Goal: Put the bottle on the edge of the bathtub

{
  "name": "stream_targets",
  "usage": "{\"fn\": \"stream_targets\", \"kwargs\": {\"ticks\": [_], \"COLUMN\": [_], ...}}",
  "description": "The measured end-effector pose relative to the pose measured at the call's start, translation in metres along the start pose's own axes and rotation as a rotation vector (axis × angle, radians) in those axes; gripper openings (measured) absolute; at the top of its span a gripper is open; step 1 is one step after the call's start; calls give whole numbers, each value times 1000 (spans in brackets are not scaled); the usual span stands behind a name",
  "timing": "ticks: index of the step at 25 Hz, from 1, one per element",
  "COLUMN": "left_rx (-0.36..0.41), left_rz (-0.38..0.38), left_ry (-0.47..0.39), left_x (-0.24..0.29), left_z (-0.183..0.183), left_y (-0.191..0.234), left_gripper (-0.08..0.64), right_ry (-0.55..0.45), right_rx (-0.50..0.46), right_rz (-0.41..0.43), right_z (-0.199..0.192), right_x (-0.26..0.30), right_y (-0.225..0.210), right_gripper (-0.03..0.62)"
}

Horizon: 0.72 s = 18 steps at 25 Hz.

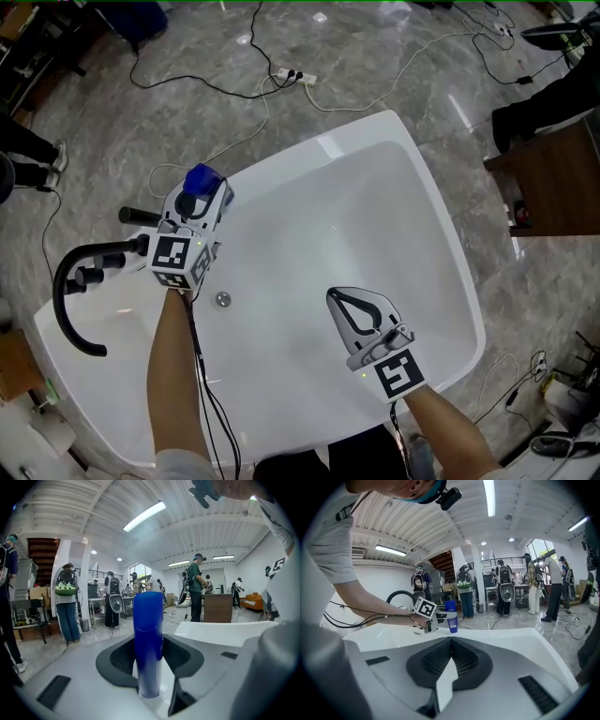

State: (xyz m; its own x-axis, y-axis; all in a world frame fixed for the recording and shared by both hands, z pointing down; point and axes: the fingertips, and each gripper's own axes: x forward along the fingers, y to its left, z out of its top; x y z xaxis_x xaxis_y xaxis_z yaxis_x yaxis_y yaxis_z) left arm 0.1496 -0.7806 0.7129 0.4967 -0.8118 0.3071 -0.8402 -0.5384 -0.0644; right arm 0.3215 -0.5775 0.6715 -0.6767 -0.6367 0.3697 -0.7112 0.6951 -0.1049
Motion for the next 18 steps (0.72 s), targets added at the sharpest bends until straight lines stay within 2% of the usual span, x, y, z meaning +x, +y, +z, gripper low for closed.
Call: {"fn": "stream_targets", "kwargs": {"ticks": [8, 18], "left_rx": [-67, -107], "left_rz": [36, 67], "left_ry": [-21, -56], "left_x": [2, -4], "left_z": [-1, -1], "left_y": [4, 7], "left_gripper": [169, 183], "right_ry": [-9, -1], "right_rx": [-1, -7], "right_rz": [13, 22], "right_z": [7, 6], "right_x": [8, 11], "right_y": [4, 9], "right_gripper": [6, 6]}}
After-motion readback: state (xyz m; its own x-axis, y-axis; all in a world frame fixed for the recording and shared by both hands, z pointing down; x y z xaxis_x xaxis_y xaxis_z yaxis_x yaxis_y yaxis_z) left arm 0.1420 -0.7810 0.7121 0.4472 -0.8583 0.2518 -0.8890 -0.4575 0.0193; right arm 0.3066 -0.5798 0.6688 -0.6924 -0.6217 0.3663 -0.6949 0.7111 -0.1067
